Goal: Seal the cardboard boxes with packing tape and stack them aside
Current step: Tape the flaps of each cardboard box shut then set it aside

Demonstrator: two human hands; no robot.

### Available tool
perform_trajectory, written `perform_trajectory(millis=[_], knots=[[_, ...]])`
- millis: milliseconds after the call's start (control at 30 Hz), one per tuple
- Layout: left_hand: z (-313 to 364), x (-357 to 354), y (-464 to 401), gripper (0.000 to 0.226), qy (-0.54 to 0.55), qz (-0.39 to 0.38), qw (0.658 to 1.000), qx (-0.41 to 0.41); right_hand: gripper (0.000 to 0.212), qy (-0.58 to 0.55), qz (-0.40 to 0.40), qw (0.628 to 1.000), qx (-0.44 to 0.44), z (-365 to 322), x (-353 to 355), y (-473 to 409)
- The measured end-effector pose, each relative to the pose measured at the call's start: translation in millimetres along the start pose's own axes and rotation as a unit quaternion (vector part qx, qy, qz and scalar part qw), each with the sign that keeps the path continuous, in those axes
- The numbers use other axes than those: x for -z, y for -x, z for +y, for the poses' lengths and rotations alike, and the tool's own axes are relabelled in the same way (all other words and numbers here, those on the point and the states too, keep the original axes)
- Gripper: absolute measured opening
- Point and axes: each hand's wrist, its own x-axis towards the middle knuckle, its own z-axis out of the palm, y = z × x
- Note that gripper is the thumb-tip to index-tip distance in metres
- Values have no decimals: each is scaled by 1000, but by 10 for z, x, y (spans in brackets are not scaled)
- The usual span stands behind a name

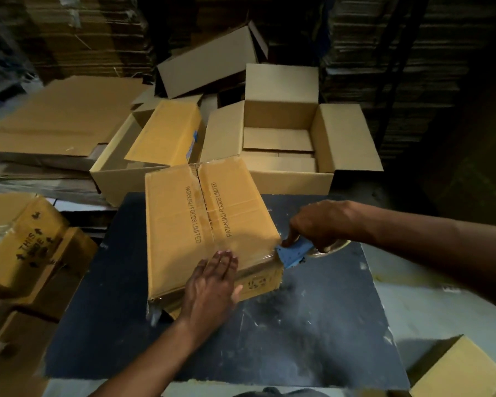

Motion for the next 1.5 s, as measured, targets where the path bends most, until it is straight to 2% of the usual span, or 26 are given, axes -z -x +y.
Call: perform_trajectory(millis=[33, 167, 200, 400, 633, 767, 967, 1067, 1200, 1333, 1500], knots=[[65, 56, -69, 68, 2, 0, 1000, -7, 65, -2, -2, 1000, 2, -4, 13, 15], [423, 184, -395, 81, -8, -77, 990, -116, 71, 13, 15, 1000, -2, -15, 42, 36], [466, 183, -450, 83, -3, -102, 988, -115, 73, 9, 14, 1000, -5, -8, 40, 33], [371, 32, -432, 90, 25, -99, 989, -110, 93, -77, -5, 996, -37, 235, -118, 44], [407, 69, -433, 90, 58, -112, 988, -86, 93, -102, -50, 989, -99, 723, -349, 369], [419, 165, -483, 91, 77, -109, 987, -89, 89, -101, -32, 990, -88, 629, -578, 100], [417, 293, -684, 89, -10, -94, 989, -114, 92, -160, -7, 987, -6, 580, -886, -361], [455, 394, -964, 81, -40, -83, 983, -159, 88, -176, 1, 984, 18, 600, -954, -473], [512, 377, -1291, 89, -113, -166, 950, -240, 85, -199, 31, 978, 50, 672, -1054, -539], [498, 310, -1483, 93, -135, -174, 937, -272, 78, -230, 45, 970, 59, 727, -1174, -612], [470, 220, -1632, 82, -114, -175, 932, -295, 39, -165, 55, 985, 1, 644, -1530, -676]])
